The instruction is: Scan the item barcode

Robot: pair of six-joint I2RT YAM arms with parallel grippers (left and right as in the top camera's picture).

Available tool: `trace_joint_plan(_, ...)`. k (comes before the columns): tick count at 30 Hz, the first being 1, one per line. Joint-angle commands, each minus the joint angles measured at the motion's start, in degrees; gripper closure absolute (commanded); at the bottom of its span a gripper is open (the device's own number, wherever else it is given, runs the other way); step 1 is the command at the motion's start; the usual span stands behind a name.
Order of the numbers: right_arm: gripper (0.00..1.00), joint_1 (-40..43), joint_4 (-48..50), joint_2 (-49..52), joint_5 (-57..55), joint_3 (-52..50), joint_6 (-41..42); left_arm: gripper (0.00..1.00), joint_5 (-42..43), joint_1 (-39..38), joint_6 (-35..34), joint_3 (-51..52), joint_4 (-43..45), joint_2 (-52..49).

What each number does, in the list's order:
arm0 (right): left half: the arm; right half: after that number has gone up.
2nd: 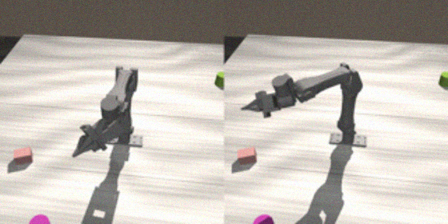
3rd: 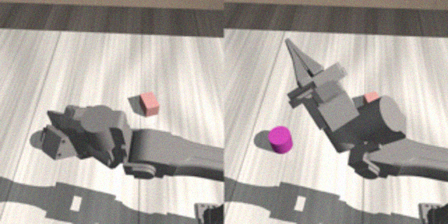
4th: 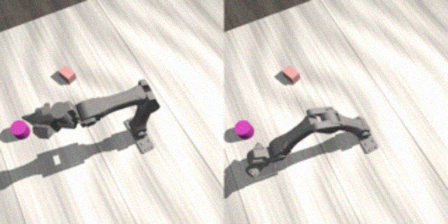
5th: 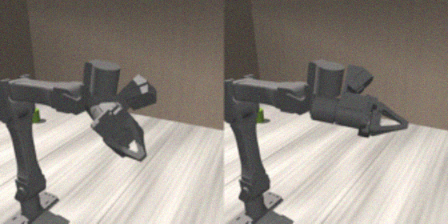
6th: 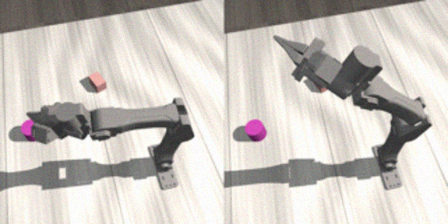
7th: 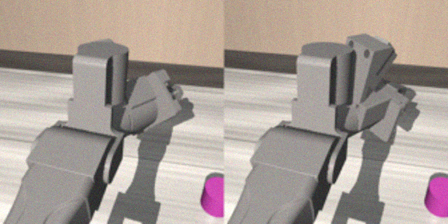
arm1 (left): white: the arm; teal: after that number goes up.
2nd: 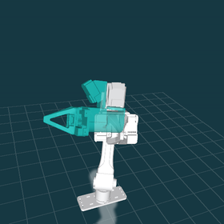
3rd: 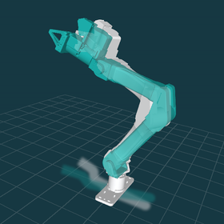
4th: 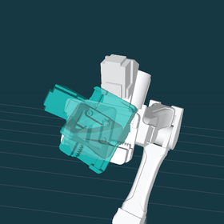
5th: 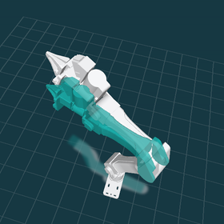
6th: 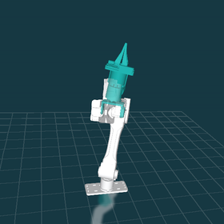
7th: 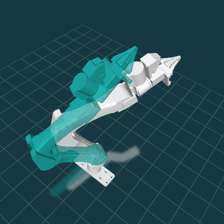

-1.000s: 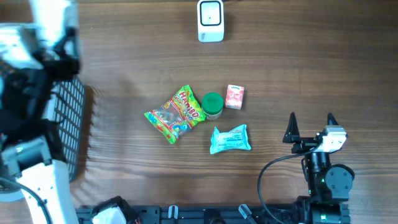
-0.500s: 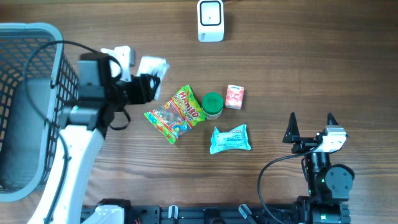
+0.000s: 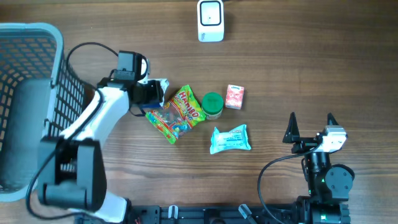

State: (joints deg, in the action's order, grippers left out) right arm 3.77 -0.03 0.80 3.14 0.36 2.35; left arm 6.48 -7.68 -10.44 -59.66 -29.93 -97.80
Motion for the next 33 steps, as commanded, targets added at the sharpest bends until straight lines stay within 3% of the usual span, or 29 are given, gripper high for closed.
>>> trace_joint_plan(1,0.00,-0.17,0.11,-0.26,-0.52,-0.07,0.68,0.33,-6.71,-0.35,-0.52,0.96,0.52,-2.34)
trace_joint_plan(4,0.00,-0.17,0.11,-0.24,-0.52,-0.07,0.68,0.00,-10.29,-0.35,-0.31,0.94,0.83,-1.79)
trace_joint_plan(8,0.00,-0.17,0.11,-0.24,-0.52,-0.07,0.68,0.00,-10.45,-0.35,-0.31,-0.79,-1.27,3.15)
trace_joint_plan(16,0.00,-0.17,0.11,-0.24,-0.52,-0.07,0.68,0.00,-11.04,-0.35,-0.02,-11.72,-5.35,27.12)
trace_joint_plan(23,0.00,-0.17,0.11,-0.24,-0.52,-0.07,0.66,0.00,-18.01,-0.31,8.37,-14.84,11.52,42.66)
trace_joint_plan(27,0.00,-0.17,0.11,-0.24,-0.52,-0.07,0.66,0.00,-20.94,-0.31,17.92,-19.10,19.47,46.10)
trace_joint_plan(30,0.00,-0.17,0.11,-0.24,-0.52,-0.07,0.68,0.00,-24.63,-0.31,19.47,-24.85,13.53,46.93)
trace_joint_plan(33,0.00,-0.17,0.61,-0.26,-1.27,-0.07,0.37,0.00,-25.40,-0.31,18.97,-32.04,1.14,48.28)
